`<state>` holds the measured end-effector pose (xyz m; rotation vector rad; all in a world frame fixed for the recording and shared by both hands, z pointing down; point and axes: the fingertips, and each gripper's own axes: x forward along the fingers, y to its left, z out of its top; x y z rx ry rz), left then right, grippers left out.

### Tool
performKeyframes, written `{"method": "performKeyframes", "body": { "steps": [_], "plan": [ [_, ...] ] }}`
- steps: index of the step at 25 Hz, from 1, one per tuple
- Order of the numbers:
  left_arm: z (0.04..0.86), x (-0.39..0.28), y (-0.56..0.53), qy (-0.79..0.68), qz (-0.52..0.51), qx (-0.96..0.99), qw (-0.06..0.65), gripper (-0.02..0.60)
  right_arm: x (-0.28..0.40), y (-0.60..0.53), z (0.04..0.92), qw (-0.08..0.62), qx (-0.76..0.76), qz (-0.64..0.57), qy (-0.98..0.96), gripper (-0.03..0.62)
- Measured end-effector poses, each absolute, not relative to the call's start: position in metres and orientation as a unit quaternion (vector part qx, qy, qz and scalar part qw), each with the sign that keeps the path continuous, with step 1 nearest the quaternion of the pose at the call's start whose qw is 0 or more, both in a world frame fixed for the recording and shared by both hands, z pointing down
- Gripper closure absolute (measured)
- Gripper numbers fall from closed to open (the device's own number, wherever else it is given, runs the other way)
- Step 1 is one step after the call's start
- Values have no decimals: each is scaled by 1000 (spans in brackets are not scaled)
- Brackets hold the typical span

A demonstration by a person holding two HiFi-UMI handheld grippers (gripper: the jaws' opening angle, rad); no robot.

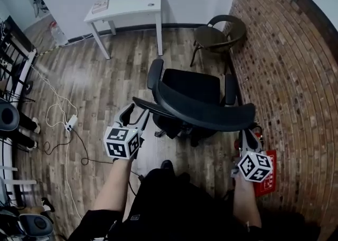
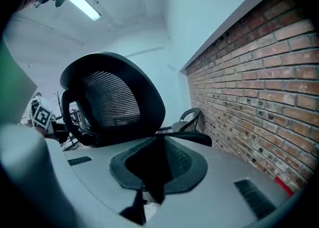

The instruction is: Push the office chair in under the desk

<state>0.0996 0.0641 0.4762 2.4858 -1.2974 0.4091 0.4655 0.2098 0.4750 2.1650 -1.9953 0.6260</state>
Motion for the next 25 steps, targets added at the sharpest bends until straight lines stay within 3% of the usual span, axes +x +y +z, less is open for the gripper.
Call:
{"method": "performKeyframes", "body": {
  "steps": [5, 10, 25],
  "plan": [
    [471, 100, 64, -406, 137, 887, 169, 360, 497, 200, 474, 62, 744, 205, -633, 576],
    [470, 123, 82, -370, 131, 901, 184, 360, 524, 183, 471, 105, 738, 187, -640, 588],
    [469, 145, 106, -456, 117, 863, 184, 360, 556, 142, 469, 142, 655, 170, -723, 592]
  ]
}}
